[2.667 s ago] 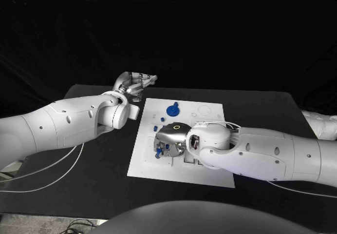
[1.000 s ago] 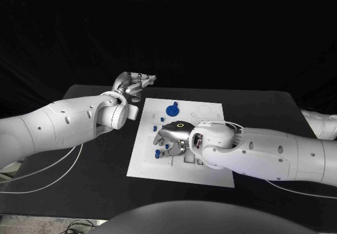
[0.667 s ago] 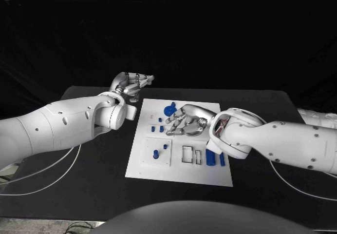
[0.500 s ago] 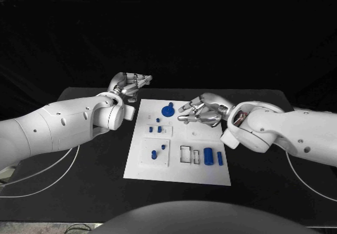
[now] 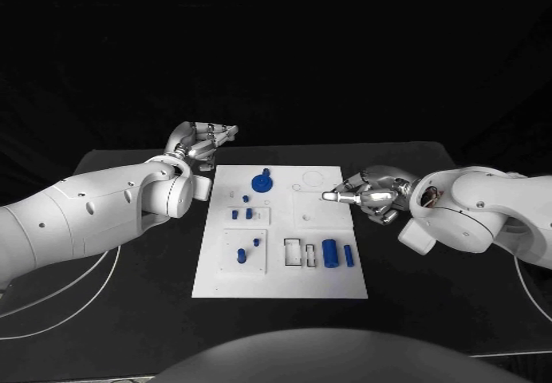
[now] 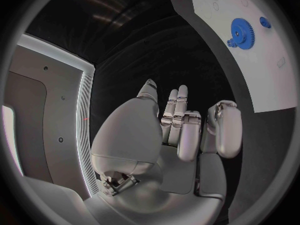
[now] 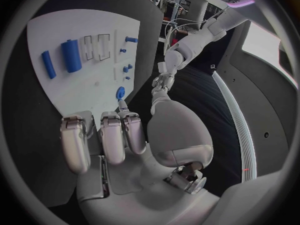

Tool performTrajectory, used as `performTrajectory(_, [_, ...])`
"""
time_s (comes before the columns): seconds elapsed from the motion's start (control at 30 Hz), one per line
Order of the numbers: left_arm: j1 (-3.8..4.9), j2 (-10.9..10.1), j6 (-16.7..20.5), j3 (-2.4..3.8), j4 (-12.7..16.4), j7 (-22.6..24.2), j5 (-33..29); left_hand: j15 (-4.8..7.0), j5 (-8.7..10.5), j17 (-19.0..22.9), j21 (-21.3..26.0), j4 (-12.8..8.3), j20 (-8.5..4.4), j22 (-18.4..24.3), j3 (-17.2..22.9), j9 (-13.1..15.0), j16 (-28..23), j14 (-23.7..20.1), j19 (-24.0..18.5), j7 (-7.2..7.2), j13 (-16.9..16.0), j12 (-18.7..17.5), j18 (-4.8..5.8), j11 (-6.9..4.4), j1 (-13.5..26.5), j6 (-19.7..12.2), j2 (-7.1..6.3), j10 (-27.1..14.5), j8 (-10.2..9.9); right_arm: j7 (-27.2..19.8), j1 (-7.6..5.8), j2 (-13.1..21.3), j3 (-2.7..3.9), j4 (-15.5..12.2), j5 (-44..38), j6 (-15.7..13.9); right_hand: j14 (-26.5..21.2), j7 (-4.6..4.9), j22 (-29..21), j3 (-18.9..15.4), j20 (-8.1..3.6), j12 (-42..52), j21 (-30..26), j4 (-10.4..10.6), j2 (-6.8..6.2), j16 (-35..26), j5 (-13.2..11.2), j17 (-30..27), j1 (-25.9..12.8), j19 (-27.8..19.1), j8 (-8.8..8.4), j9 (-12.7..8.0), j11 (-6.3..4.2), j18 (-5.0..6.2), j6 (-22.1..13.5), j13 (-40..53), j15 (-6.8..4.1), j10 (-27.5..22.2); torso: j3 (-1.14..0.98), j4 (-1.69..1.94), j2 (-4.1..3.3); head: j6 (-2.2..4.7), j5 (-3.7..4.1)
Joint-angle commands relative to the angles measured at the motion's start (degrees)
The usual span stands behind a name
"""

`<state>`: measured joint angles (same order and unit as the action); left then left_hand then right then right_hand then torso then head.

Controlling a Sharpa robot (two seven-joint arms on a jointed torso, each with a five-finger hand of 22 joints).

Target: Assemble the parts on the task board

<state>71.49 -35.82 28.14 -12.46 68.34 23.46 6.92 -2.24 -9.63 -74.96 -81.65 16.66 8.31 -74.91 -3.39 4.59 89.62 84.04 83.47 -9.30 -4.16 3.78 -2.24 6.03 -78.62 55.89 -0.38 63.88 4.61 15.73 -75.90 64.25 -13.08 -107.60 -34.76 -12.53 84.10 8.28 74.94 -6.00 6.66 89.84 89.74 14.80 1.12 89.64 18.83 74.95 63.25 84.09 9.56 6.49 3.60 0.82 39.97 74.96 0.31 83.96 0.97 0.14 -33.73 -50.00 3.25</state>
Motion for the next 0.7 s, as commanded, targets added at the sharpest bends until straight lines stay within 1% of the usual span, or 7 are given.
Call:
performTrajectory(0.03, [-0.02, 0.19, -0.96, 0.03, -0.03, 0.53, 0.21, -0.19, -0.23, -14.34, 0.23, 0.02, 0.14, -12.4, -0.3, 0.09, -0.02, 5.59, 0.08, -0.02, 0.02, 0.02, 0.18, 0.13, -0.2, -0.37, 0.36, -0.33, -0.2, 8.49, 0.04, 0.76, -0.15, -0.51, -2.62, 4.33, 5.9, 1.24, 15.06, -0.63, 1.0, 0.16, 0.26, -0.09, 0.13, 0.36, 0.51, 15.05, -0.49, 5.91, 2.08, 1.16, 1.34, -0.82, 1.69, 15.04, 1.46, 6.04, 0.05, 0.07, 0.02, 0.0, 0.86])
performTrajectory(0.1, [-0.03, 0.19, -0.93, 0.03, -0.06, 0.52, 0.21, -0.19, -0.23, -14.34, 0.23, 0.02, 0.14, -12.4, -0.3, 0.09, -0.02, 5.59, 0.08, -0.02, 0.02, 0.02, 0.18, 0.13, -0.2, -0.37, 0.36, -0.33, -0.2, 10.31, 0.15, 1.17, -0.27, -0.56, -3.23, 4.65, 5.9, 1.86, 15.06, -0.75, 1.68, 0.16, 0.26, -0.19, 0.36, 0.36, 0.83, 15.05, -0.48, 5.91, 3.98, 2.27, 2.5, -0.82, 3.74, 15.04, 2.38, 6.04, 0.09, 0.08, 0.01, 0.0, 1.29])
performTrajectory(0.17, [-0.03, 0.17, -0.89, 0.03, -0.09, 0.52, 0.21, -0.19, -0.23, -14.34, 0.23, 0.02, 0.14, -12.4, -0.3, 0.09, -0.02, 5.59, 0.08, -0.02, 0.02, 0.02, 0.18, 0.13, -0.2, -0.37, 0.36, -0.33, -0.2, 11.69, 0.31, 1.37, -0.35, -0.54, -3.57, 4.72, 5.9, 2.45, 15.06, -0.78, 2.32, 0.16, 0.26, -0.29, 0.54, 0.36, 1.02, 15.05, -0.58, 5.91, 5.48, 3.24, 3.12, -0.82, 5.38, 15.04, 2.97, 6.04, 0.08, 0.03, 0.02, 0.0, 1.53])
performTrajectory(0.3, [-0.03, 0.09, -0.86, 0.03, -0.1, 0.52, 0.21, -0.19, -0.23, -14.34, 0.23, 0.02, 0.14, -12.4, -0.3, 0.09, -0.02, 5.59, 0.08, -0.02, 0.02, 0.02, 0.18, 0.13, -0.2, -0.37, 0.36, -0.33, -0.2, 14.23, 0.83, 1.56, -0.43, -0.46, -3.94, 5.17, 5.9, 2.21, 15.06, -0.61, 2.88, 0.16, 0.26, -0.74, 0.77, 0.36, 1.5, 15.05, -0.76, 5.91, 7.31, 4.85, 3.16, -0.82, 7.98, 15.04, 2.91, 6.04, 0.01, -0.01, -0.01, 0.0, 1.7])
performTrajectory(0.4, [-0.03, 0.07, -0.9, 0.03, -0.09, 0.52, 0.21, -0.19, -0.23, -14.34, 0.23, 0.02, 0.14, -12.4, -0.3, 0.09, -0.02, 5.59, 0.08, -0.02, 0.02, 0.02, 0.18, 0.13, -0.2, -0.37, 0.36, -0.33, -0.2, 15.67, 1.21, 1.38, -0.46, -0.34, -4.0, 5.7, 5.9, 2.13, 15.06, -0.3, 2.59, 0.16, 0.26, -1.04, 0.98, 0.36, 1.0, 15.05, -0.76, 5.91, 7.37, 5.28, 3.08, -0.82, 8.59, 15.04, 2.53, 6.04, 0.01, 0.07, 0.01, 0.0, 1.84])
performTrajectory(0.53, [-0.04, 0.02, -0.94, 0.03, -0.07, 0.52, 0.21, -0.19, -0.23, -14.34, 0.23, 0.02, 0.14, -12.4, -0.3, 0.09, -0.02, 5.59, 0.08, -0.02, 0.02, 0.02, 0.18, 0.13, -0.2, -0.37, 0.36, -0.33, -0.2, 17.16, 1.75, 0.76, -0.47, -0.16, -3.89, 6.21, 5.9, 2.19, 15.06, 0.23, 2.11, 0.16, 0.26, -1.65, 1.16, 0.36, 0.33, 15.05, -0.48, 5.91, 6.78, 5.45, 3.07, -0.82, 8.69, 15.04, 2.03, 6.04, 0.0, 0.03, -0.02, 0.0, 1.96])
performTrajectory(0.7, [-0.04, -0.06, -0.97, 0.03, -0.05, 0.51, 0.21, -0.19, -0.23, -14.34, 0.23, 0.02, 0.14, -12.4, -0.3, 0.09, -0.02, 5.59, 0.08, -0.02, 0.02, 0.02, 0.18, 0.13, -0.2, -0.37, 0.36, -0.33, -0.2, 19.19, 2.17, -0.39, -0.48, 0.39, -3.72, 6.85, 5.9, 2.25, 15.06, 0.67, 1.91, 0.16, 0.26, -2.32, 1.1, 0.36, -0.3, 15.05, -0.2, 5.91, 6.07, 5.43, 3.06, -0.82, 8.51, 15.04, 1.91, 6.04, -0.01, -0.02, 0.02, 0.0, 1.9])
